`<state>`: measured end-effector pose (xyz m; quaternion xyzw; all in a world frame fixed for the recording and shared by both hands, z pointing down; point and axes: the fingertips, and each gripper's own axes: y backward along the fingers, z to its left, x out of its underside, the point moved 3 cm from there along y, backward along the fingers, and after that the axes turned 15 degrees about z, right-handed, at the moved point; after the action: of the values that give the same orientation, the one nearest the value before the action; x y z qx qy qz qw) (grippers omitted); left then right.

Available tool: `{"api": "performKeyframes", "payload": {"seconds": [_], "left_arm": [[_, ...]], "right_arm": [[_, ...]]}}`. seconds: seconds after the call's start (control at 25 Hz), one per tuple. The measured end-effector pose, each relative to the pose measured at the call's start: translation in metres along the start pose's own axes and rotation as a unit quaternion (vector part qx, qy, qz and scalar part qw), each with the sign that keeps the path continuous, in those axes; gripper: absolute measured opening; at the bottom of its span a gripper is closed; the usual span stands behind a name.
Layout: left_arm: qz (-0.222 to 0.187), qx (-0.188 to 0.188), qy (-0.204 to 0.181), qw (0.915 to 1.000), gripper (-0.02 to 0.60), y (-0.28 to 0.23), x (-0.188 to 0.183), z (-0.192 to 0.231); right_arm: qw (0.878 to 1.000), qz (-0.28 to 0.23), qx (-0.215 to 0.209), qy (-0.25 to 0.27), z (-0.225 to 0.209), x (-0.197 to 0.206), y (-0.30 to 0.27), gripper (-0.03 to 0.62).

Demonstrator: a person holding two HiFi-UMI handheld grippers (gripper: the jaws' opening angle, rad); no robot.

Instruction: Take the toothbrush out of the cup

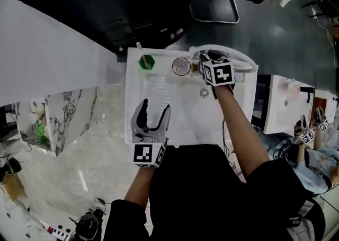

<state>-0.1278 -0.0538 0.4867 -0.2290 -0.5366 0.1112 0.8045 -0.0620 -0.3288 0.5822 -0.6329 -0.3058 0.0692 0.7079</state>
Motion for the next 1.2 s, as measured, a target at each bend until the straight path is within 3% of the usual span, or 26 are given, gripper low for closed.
{"api": "performKeyframes", "payload": {"seconds": [0.12, 0.48, 0.88, 1.2], "left_arm": [[0.003, -0.012, 0.0, 0.9999, 0.299, 0.011, 0.004, 0.01], [0.001, -0.045, -0.003, 0.999, 0.299, 0.042, 0.007, 0.021], [-0.017, -0.045, -0.02, 0.9986, 0.299, 0.05, 0.007, -0.036], [-0.02, -0.063, -0.033, 0.9973, 0.299, 0.054, 0.01, -0.067]], "right_arm": [[1.0, -0.009, -0.001, -0.011, -0.001, -0.002, -0.002, 0.042], [0.997, -0.068, 0.013, -0.042, -0.003, -0.001, 0.022, 0.038], [0.984, -0.179, 0.017, -0.007, 0.01, 0.013, 0.084, 0.037], [0.968, -0.248, -0.031, 0.026, 0.022, 0.028, 0.152, 0.037]]}}
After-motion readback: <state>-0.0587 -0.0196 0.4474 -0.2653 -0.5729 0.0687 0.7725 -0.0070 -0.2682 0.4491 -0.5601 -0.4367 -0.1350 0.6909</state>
